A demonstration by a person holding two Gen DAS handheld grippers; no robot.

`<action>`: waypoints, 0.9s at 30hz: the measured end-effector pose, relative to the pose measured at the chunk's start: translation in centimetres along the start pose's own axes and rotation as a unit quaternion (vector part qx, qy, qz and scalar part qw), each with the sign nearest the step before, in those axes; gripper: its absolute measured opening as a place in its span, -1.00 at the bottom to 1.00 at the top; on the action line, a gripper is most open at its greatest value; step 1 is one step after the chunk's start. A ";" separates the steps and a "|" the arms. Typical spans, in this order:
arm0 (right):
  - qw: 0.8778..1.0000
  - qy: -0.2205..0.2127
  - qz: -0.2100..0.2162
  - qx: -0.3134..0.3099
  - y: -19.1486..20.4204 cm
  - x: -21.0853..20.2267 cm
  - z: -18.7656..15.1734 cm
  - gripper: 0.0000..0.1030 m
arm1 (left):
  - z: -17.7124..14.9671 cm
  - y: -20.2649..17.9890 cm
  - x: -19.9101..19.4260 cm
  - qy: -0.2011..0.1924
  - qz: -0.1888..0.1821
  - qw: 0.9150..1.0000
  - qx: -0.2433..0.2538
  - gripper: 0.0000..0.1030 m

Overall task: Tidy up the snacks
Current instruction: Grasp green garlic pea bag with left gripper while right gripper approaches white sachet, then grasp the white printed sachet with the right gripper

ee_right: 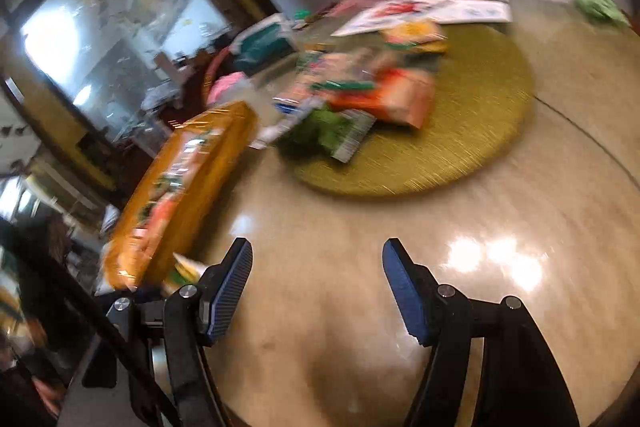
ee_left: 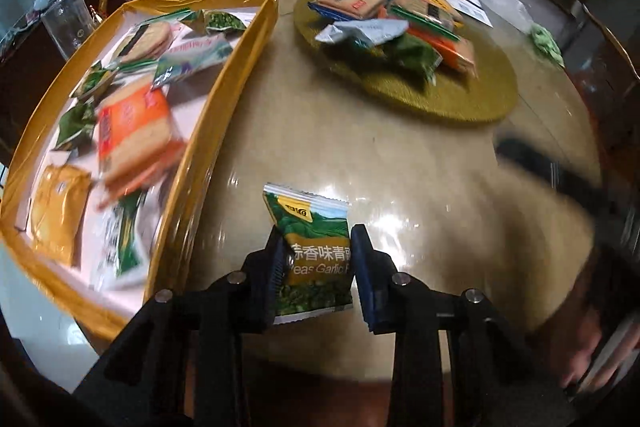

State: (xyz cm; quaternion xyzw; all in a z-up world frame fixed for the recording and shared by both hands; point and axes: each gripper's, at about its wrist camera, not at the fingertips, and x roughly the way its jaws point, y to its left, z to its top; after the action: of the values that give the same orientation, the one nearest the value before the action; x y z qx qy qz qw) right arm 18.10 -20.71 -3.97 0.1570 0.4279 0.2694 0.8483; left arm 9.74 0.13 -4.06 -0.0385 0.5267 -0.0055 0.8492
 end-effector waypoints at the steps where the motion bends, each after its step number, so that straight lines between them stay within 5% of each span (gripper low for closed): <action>1: 1.000 0.004 0.009 -0.019 0.8 0.3 0.9 0.32 | -0.4 0.2 -0.2 -0.001 -0.003 1.000 0.000 -0.33; 7: 0.986 0.031 -0.016 -0.165 7.1 5.1 6.3 0.32 | -1.2 1.6 -0.7 -0.001 -0.018 1.000 -0.019 -0.34; 15: 0.967 0.102 -0.078 -0.221 8.1 13.6 10.3 0.28 | -1.7 2.6 -1.0 -0.007 -0.024 0.999 -0.029 -0.34; 19: 0.962 0.132 -0.065 -0.229 7.8 13.2 8.2 -0.08 | -2.1 3.2 -1.2 -0.008 -0.030 0.999 -0.031 -0.34; 22: 0.963 0.118 -0.072 -0.233 8.3 11.1 6.0 -0.65 | -2.0 3.3 -1.2 -0.009 -0.034 0.999 -0.030 -0.34; 27: 0.974 0.102 -0.058 -0.194 7.6 7.8 3.0 -0.89 | -2.0 3.3 -1.1 -0.012 -0.034 0.999 -0.026 -0.33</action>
State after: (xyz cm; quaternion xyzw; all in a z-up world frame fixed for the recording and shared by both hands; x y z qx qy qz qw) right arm 21.86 -10.04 -3.44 -0.0637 0.4599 0.3122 0.8288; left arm 7.39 3.38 -4.16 -0.0784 0.5148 -0.0201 0.8535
